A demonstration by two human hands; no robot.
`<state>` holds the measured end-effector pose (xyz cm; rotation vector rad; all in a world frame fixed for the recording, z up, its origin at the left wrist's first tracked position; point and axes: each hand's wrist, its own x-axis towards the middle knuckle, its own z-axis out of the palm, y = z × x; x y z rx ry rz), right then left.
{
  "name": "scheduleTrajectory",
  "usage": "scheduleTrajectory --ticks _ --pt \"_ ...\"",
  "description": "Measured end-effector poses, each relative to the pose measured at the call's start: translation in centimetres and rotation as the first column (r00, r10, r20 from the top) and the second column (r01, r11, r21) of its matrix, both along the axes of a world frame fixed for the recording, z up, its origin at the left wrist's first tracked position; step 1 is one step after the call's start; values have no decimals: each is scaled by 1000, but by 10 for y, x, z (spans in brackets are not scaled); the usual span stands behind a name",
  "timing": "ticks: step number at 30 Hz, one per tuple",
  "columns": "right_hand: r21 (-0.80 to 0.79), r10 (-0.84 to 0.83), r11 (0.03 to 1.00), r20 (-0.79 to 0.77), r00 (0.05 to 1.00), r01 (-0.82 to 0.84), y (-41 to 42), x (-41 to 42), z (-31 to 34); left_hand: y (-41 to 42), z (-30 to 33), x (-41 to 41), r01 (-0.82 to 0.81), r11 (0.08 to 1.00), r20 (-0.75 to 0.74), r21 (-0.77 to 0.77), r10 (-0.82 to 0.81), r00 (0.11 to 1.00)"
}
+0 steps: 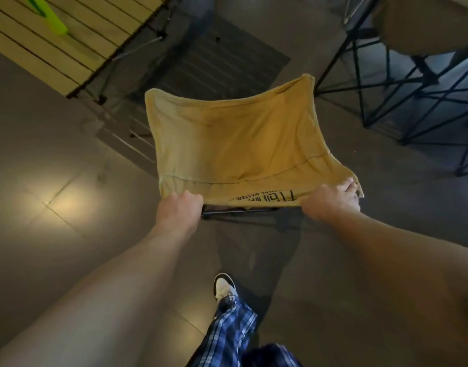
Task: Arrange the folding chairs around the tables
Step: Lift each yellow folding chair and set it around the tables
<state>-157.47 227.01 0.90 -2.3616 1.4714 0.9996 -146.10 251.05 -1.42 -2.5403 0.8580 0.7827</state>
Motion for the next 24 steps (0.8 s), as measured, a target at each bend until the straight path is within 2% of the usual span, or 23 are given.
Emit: scheduleTrajectory --ticks 4,8,13,19,24 --pt "-1 31 1000 -4 1000 -31 -45 49 -12 -39 -1 46 -10 1000 -5 4 10 1000" --pt "-2 159 987 -5 987 -159 -96 87 -22 -83 6 82 3 999 -21 -34 -4 1000" --pt "-10 280 960 2 960 -280 -180 150 -21 -156 10 119 -107 992 -57 -68 103 993" --pt "64 438 897 11 899 -438 -295 243 -17 -256 15 173 -204 979 -96 9 204 974" --pt "98 540 841 -67 839 -533 -380 325 -19 -333 16 226 -305 952 -94 -9 302 949"
